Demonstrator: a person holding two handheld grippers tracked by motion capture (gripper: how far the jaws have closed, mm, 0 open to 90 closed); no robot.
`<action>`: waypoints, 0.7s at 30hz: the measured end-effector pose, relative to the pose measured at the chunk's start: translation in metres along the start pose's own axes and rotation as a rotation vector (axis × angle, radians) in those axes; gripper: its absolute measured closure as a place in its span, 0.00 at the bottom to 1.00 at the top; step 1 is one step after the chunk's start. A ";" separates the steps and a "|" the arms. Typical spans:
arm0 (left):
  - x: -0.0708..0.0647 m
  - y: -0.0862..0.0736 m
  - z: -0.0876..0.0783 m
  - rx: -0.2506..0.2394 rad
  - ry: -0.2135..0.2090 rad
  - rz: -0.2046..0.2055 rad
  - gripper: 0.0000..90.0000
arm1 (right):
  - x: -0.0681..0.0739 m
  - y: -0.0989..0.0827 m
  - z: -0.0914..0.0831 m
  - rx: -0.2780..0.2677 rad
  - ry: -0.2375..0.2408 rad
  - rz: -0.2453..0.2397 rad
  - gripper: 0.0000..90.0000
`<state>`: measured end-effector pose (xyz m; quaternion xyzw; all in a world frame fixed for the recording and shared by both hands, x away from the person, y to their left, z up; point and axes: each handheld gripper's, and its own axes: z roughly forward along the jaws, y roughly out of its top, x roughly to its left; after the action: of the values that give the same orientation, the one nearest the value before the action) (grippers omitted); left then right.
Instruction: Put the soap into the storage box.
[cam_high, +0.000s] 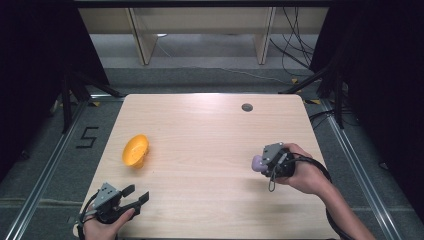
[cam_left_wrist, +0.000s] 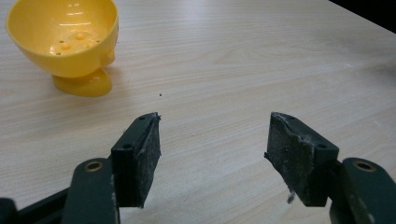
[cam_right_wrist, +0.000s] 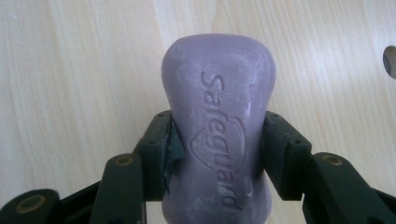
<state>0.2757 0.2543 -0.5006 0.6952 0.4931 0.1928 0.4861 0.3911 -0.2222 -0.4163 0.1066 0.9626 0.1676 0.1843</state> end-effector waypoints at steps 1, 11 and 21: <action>0.000 0.000 0.000 0.000 0.000 0.000 0.38 | 0.004 0.002 0.000 -0.009 -0.010 -0.014 0.56; -0.001 0.000 0.000 0.011 0.011 0.006 0.38 | 0.021 0.009 0.001 -0.050 -0.030 -0.075 0.56; -0.002 0.002 0.001 -0.009 -0.013 -0.010 0.38 | 0.047 0.017 0.005 -0.074 -0.022 -0.049 0.56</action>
<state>0.2769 0.2515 -0.4989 0.6915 0.4927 0.1881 0.4936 0.3524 -0.1923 -0.4295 0.0778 0.9559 0.1975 0.2030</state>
